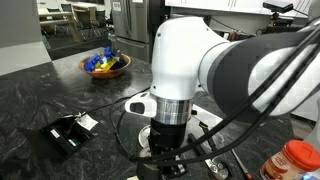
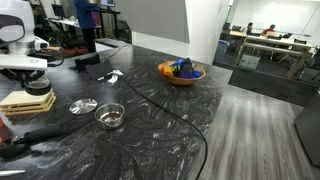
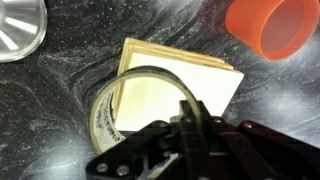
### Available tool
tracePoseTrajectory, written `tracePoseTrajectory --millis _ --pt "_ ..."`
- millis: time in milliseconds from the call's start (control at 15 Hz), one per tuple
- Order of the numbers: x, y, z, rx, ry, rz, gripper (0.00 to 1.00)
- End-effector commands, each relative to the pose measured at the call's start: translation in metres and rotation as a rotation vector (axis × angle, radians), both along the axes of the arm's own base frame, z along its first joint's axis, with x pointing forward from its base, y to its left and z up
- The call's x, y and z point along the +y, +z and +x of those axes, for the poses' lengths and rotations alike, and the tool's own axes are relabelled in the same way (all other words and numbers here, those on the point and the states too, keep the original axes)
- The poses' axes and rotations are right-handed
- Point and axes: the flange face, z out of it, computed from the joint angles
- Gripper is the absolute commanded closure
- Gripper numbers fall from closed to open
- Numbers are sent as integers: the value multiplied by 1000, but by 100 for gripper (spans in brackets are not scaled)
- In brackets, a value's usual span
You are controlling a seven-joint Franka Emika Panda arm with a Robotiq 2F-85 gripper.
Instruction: Put the tape on the wooden box
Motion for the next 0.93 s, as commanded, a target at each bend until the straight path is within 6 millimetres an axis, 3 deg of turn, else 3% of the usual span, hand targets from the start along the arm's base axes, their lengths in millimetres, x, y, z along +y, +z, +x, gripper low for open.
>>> tracePoseTrajectory --millis 0,200,333,867 --pt "1 1 3 8 0 0 92" --pt "-1 1 7 13 -5 0 92" --pt "3 0 4 11 6 -7 98" --pt "59 -29 -33 -32 146 -143 98"
